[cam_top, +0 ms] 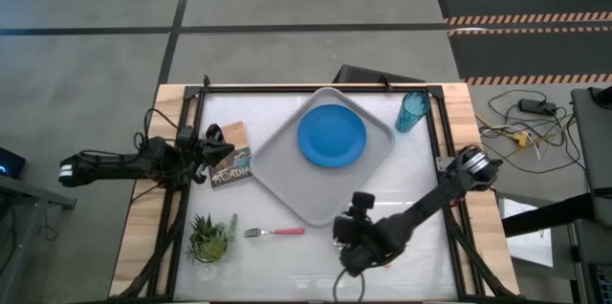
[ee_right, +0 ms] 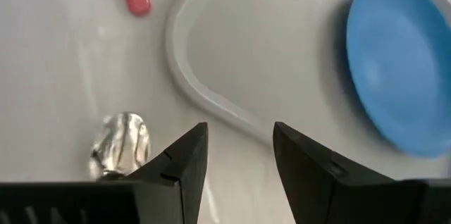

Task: Pick and place plate/cup/fork/spoon on tray
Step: Put the orange spoon on the gray serving tray to the left of the blue plate, then put the pink fork on the gray serving tray to the left of the blue plate

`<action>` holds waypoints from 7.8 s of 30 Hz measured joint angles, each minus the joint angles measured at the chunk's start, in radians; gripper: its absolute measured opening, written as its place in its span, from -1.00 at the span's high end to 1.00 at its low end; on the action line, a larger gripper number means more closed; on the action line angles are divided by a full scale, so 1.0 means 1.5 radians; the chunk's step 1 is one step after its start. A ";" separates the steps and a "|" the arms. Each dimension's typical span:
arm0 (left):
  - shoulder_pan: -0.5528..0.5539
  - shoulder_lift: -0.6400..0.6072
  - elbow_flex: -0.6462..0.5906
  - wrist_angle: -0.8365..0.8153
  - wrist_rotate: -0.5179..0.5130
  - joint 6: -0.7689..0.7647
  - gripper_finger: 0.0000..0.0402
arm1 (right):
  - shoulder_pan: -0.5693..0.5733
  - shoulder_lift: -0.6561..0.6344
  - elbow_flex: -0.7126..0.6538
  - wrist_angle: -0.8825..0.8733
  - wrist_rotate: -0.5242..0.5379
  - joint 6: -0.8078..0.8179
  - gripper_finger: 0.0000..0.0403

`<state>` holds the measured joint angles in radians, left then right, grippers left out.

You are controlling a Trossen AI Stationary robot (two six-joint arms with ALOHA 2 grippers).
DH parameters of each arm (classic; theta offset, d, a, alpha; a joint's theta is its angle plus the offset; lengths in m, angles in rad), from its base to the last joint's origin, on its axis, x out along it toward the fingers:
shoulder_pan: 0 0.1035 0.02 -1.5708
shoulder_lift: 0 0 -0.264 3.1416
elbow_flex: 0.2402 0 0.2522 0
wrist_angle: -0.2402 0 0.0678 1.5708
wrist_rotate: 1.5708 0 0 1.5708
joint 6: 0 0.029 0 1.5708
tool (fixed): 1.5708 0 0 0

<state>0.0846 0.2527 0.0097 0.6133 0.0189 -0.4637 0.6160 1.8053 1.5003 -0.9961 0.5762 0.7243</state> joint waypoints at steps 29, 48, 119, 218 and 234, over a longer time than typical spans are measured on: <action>0.000 0.031 0.000 -0.001 -0.018 0.000 1.00 | 0.152 -0.043 -0.343 0.436 -0.068 0.164 0.27; 0.000 0.031 0.000 0.000 -0.018 0.000 1.00 | 0.154 -0.015 -0.336 0.439 -0.048 0.169 0.83; 0.000 0.031 0.000 0.004 -0.018 0.002 1.00 | -0.359 0.118 -0.044 0.353 -0.179 -0.030 0.82; 0.000 0.034 0.000 0.003 -0.018 0.004 1.00 | -0.189 0.394 0.352 0.356 -0.249 -0.408 0.59; -0.001 0.060 0.000 0.004 0.002 -0.053 1.00 | -0.191 0.275 0.303 0.283 -0.297 -0.427 0.83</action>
<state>0.0835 0.3423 0.0097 0.6187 0.0213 -0.5426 0.3290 2.2182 1.9542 -0.5716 0.1310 0.0845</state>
